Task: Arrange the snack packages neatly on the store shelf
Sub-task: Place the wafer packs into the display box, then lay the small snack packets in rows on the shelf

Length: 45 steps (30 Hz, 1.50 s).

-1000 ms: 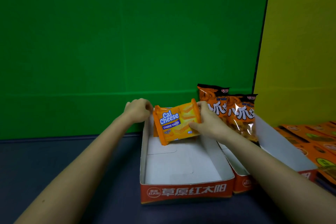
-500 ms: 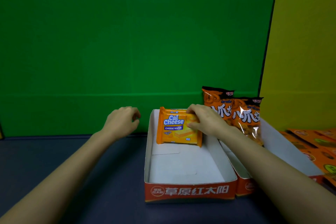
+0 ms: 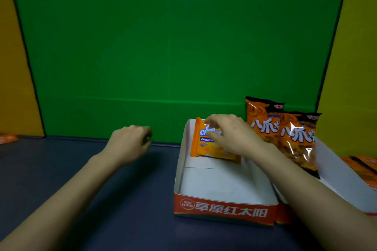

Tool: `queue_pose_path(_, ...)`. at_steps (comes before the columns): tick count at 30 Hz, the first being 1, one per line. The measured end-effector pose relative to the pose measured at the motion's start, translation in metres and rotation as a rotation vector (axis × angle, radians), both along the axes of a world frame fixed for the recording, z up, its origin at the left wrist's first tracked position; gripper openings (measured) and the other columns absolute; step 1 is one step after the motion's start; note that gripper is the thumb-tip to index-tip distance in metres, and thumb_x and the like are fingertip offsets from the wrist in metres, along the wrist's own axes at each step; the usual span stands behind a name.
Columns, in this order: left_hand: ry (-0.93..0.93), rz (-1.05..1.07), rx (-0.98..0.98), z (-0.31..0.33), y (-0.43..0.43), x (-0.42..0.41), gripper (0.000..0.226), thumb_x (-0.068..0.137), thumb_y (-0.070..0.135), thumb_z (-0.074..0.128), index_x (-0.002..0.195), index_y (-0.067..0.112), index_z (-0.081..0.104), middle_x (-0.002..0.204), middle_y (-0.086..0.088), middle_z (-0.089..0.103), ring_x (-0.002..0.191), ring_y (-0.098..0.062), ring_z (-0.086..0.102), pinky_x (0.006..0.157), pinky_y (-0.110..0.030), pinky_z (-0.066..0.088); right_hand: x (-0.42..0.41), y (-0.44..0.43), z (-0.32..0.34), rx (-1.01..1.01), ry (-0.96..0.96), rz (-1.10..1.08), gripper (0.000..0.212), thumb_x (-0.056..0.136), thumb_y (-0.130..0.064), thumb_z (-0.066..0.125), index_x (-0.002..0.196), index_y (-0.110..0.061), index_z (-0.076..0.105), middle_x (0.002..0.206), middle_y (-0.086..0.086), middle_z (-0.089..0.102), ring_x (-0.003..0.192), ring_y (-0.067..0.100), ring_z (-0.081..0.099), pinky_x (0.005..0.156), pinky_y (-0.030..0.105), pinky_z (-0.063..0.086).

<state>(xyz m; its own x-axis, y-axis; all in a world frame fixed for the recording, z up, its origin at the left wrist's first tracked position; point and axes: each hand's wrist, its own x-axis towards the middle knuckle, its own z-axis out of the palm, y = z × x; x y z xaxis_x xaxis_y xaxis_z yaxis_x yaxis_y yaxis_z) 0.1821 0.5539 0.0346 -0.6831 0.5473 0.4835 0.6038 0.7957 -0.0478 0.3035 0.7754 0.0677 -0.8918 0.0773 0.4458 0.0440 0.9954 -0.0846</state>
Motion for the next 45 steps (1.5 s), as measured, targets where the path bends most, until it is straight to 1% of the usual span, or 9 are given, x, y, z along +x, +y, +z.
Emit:
queue_pose_path(5, 0.066, 0.096, 0.017, -0.006, -0.051, 0.029, 0.025, 0.094, 0.036, 0.041, 0.108, 0.022, 0.057, 0.11, -0.002, 0.065, 0.1, -0.028, 0.061, 0.075, -0.033, 0.046, 0.003, -0.061, 0.008, 0.077, -0.003, 0.278, 0.035, 0.092, -0.036, 0.05, 0.125, -0.023, 0.054, 0.122, -0.003, 0.062, 0.115, 0.019, 0.056, 0.095, 0.033, 0.044)
queue_pose_path(8, 0.064, 0.187, -0.012, -0.009, -0.091, 0.042, 0.025, 0.093, 0.037, 0.041, 0.107, 0.022, 0.056, 0.112, -0.002, 0.065, 0.103, -0.028, 0.059, 0.075, -0.032, 0.045, 0.0, -0.1, 0.006, 0.081, -0.02, 0.383, 0.036, 0.091, -0.041, 0.049, 0.123, -0.025, 0.053, 0.124, -0.004, 0.061, 0.116, 0.019, 0.056, 0.096, 0.038, 0.045)
queue_pose_path(14, 0.056, 0.336, -0.01, -0.018, -0.179, 0.059, 0.024, 0.092, 0.038, 0.043, 0.107, 0.024, 0.056, 0.112, -0.002, 0.064, 0.105, -0.028, 0.058, 0.071, -0.031, 0.041, -0.021, -0.183, -0.014, 0.103, -0.127, 0.52, 0.036, 0.091, -0.04, 0.049, 0.124, -0.026, 0.051, 0.127, -0.005, 0.059, 0.116, 0.02, 0.056, 0.097, 0.04, 0.046)
queue_pose_path(20, 0.021, 0.434, 0.014, -0.026, -0.287, 0.071, 0.025, 0.092, 0.039, 0.043, 0.107, 0.024, 0.057, 0.111, 0.001, 0.064, 0.105, -0.025, 0.058, 0.074, -0.03, 0.043, -0.041, -0.282, -0.032, 0.092, -0.163, 0.598, 0.036, 0.093, -0.041, 0.047, 0.126, -0.028, 0.049, 0.128, -0.007, 0.054, 0.117, 0.017, 0.053, 0.098, 0.04, 0.045)
queue_pose_path(28, 0.019, 0.487, -0.034, -0.043, -0.442, 0.081, 0.023, 0.092, 0.039, 0.042, 0.096, 0.021, 0.055, 0.103, 0.001, 0.064, 0.1, -0.024, 0.059, 0.064, -0.031, 0.035, -0.081, -0.436, -0.049, -0.031, -0.194, 0.62, 0.033, 0.092, -0.041, 0.049, 0.122, -0.028, 0.053, 0.127, -0.008, 0.056, 0.116, 0.015, 0.053, 0.095, 0.037, 0.045)
queue_pose_path(34, -0.005, 0.514, -0.006, -0.054, -0.53, 0.065, 0.028, 0.093, 0.043, 0.042, 0.098, 0.02, 0.058, 0.099, 0.003, 0.064, 0.096, -0.021, 0.06, 0.067, -0.031, 0.042, -0.116, -0.524, -0.058, -0.113, -0.235, 0.615, 0.031, 0.09, -0.04, 0.052, 0.119, -0.028, 0.056, 0.124, -0.008, 0.059, 0.113, 0.015, 0.055, 0.093, 0.036, 0.046)
queue_pose_path(37, 0.009, 0.493, 0.027, -0.057, -0.56, 0.045, 0.027, 0.093, 0.042, 0.043, 0.102, 0.023, 0.06, 0.101, 0.005, 0.064, 0.096, -0.017, 0.06, 0.071, -0.03, 0.044, -0.136, -0.55, -0.059, -0.132, -0.264, 0.593, 0.031, 0.09, -0.04, 0.053, 0.118, -0.028, 0.056, 0.122, -0.007, 0.059, 0.111, 0.016, 0.056, 0.093, 0.037, 0.048)
queue_pose_path(42, 0.081, 0.448, 0.118, -0.055, -0.584, -0.003, 0.026, 0.092, 0.039, 0.045, 0.098, 0.019, 0.062, 0.097, 0.003, 0.065, 0.095, -0.018, 0.059, 0.069, -0.026, 0.034, -0.172, -0.565, -0.061, -0.156, -0.261, 0.524, 0.029, 0.088, -0.042, 0.054, 0.115, -0.031, 0.058, 0.117, -0.008, 0.062, 0.107, 0.014, 0.058, 0.092, 0.039, 0.049)
queue_pose_path(45, 0.067, 0.419, 0.112, -0.053, -0.592, -0.045, 0.028, 0.093, 0.039, 0.045, 0.103, 0.019, 0.062, 0.101, 0.002, 0.063, 0.1, -0.018, 0.056, 0.076, -0.027, 0.037, -0.197, -0.571, -0.06, -0.138, -0.254, 0.496, 0.027, 0.089, -0.041, 0.054, 0.114, -0.031, 0.059, 0.116, -0.009, 0.063, 0.104, 0.012, 0.058, 0.09, 0.038, 0.05)
